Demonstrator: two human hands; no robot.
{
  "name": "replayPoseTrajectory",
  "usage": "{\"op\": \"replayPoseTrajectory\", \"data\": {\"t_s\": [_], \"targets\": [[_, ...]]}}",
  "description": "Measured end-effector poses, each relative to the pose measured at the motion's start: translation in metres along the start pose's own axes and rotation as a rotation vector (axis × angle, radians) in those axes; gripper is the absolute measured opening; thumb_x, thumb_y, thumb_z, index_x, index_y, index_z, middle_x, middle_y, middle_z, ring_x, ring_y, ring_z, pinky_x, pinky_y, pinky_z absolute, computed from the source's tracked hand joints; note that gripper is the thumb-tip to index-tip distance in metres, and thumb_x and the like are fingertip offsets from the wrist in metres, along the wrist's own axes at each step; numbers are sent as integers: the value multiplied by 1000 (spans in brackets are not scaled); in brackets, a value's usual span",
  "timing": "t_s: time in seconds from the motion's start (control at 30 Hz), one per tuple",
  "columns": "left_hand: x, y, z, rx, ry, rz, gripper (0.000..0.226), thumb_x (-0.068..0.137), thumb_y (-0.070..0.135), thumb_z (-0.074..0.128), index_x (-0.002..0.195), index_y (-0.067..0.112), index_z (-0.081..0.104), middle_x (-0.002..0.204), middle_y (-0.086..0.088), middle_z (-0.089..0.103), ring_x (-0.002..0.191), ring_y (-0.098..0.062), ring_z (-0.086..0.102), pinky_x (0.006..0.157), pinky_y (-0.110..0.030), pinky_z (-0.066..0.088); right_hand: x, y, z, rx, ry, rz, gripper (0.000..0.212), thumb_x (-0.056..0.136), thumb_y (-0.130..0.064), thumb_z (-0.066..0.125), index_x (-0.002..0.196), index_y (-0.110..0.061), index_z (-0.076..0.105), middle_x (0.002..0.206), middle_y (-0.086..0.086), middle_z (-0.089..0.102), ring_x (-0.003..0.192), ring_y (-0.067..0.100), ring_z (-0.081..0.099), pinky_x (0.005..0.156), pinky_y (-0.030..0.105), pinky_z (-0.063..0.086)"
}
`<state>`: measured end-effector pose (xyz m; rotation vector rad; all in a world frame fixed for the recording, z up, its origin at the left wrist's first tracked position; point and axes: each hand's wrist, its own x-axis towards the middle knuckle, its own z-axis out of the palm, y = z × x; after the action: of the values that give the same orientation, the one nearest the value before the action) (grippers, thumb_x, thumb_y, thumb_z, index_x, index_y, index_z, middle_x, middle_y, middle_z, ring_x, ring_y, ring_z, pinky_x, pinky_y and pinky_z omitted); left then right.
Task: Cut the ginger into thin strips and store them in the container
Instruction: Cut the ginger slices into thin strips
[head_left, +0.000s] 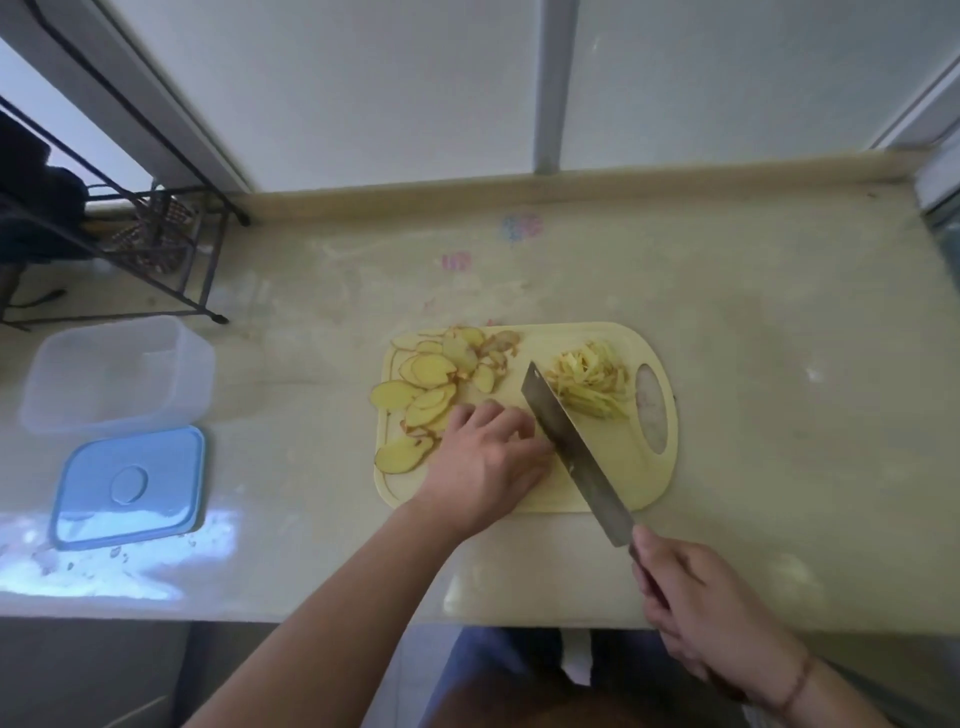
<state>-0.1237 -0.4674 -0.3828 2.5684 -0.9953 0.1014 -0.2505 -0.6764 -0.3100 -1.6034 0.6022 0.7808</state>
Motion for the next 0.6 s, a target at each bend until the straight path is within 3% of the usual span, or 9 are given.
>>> {"op": "replayPoseTrajectory", "data": {"t_s": [0.17, 0.3, 0.4, 0.6], "targets": [[2, 0, 2, -94, -26, -6, 24, 89, 36, 54, 95, 26, 76, 92, 3, 60, 80, -22, 59, 73, -34, 41, -3, -4, -5, -3, 17, 2, 59, 82, -65, 41, 74, -7, 45, 53, 8, 34, 38, 17, 27, 41, 25, 24], [-7, -8, 1, -186, -12, 3, 28, 87, 37, 71, 112, 23, 73, 105, 3, 63, 93, -19, 61, 82, -39, 46, -4, -4, -8, 19, 60, -16, 56, 82, -62, 42, 74, -7, 44, 55, 10, 31, 38, 16, 25, 40, 22, 23], [-13, -19, -3, -160, -30, 75, 36, 80, 35, 82, 113, 23, 73, 118, 1, 61, 96, -18, 61, 87, -42, 45, -5, -3, -8, 44, 39, -24, 55, 83, -60, 42, 73, -6, 44, 55, 9, 29, 39, 15, 23, 40, 22, 21], [-14, -20, 3, -171, -26, 119, 23, 87, 28, 76, 109, 19, 74, 124, -2, 63, 99, -19, 62, 91, -41, 43, 3, -4, -8, 42, -11, -13, 60, 78, -66, 46, 73, -6, 45, 56, 9, 27, 41, 15, 22, 42, 23, 19]]}}
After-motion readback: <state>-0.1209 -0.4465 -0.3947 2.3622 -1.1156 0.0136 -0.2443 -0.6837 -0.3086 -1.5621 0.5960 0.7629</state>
